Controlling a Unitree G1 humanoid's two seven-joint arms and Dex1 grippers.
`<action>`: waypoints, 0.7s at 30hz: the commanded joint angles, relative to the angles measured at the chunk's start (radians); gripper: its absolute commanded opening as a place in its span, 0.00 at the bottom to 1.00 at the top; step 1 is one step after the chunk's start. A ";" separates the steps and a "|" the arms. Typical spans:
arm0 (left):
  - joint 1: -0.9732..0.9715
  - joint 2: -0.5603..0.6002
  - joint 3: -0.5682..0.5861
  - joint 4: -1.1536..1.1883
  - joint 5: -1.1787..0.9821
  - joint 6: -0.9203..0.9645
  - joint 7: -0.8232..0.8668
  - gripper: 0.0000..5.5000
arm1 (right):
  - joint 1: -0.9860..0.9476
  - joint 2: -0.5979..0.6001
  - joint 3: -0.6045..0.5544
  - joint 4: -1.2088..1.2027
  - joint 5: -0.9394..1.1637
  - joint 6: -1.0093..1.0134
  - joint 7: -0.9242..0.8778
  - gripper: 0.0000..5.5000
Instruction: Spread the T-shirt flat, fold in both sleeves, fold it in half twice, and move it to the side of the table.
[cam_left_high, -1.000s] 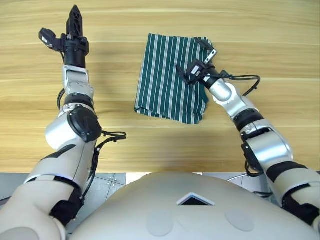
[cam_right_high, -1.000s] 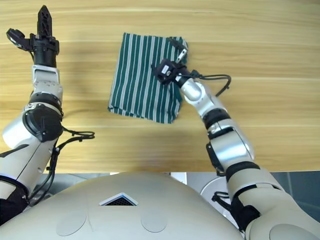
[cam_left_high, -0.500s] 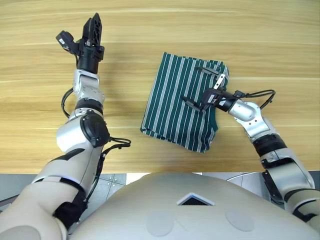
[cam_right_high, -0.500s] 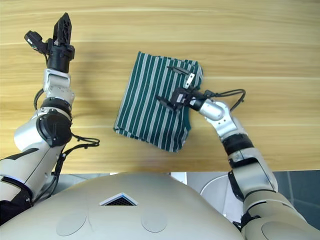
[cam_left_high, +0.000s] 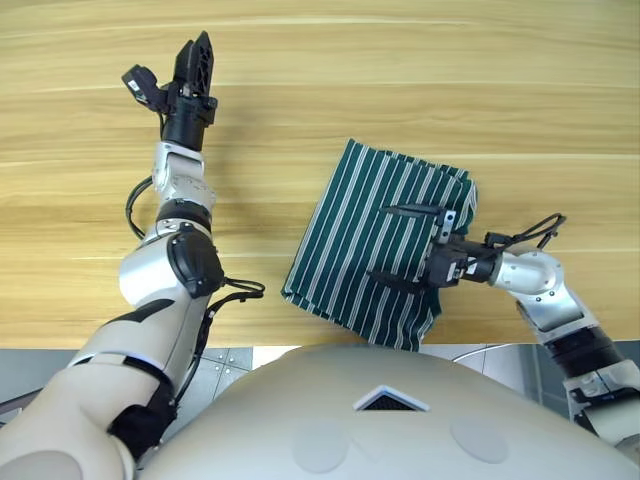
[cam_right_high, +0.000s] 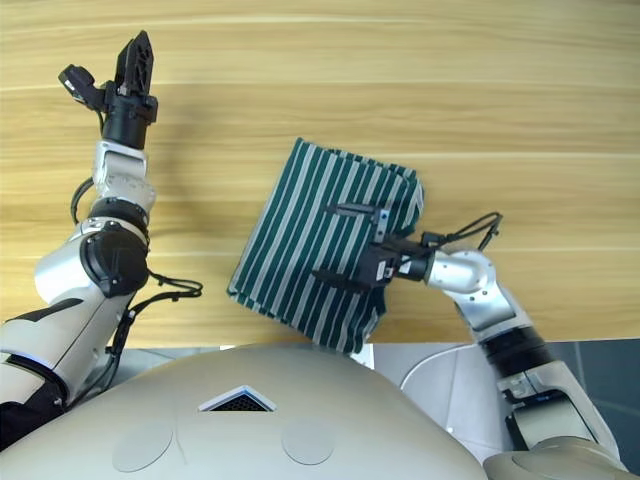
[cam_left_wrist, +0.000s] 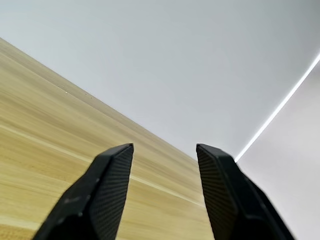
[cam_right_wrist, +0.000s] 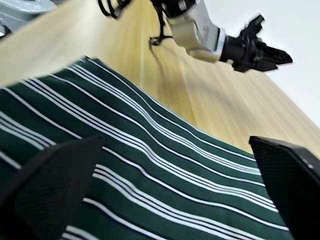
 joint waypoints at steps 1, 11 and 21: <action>-0.003 -0.007 -0.014 -0.004 0.016 -0.002 0.002 0.42 | 0.003 0.000 -0.007 0.016 -0.045 0.022 0.011 0.97; -0.005 -0.013 -0.023 0.000 0.014 -0.003 0.008 0.42 | -0.031 0.017 -0.233 0.032 -0.010 0.083 -0.129 0.97; 0.001 -0.015 -0.022 0.001 0.013 -0.004 0.011 0.42 | -0.118 0.046 -0.307 0.248 -0.225 0.160 -0.294 0.97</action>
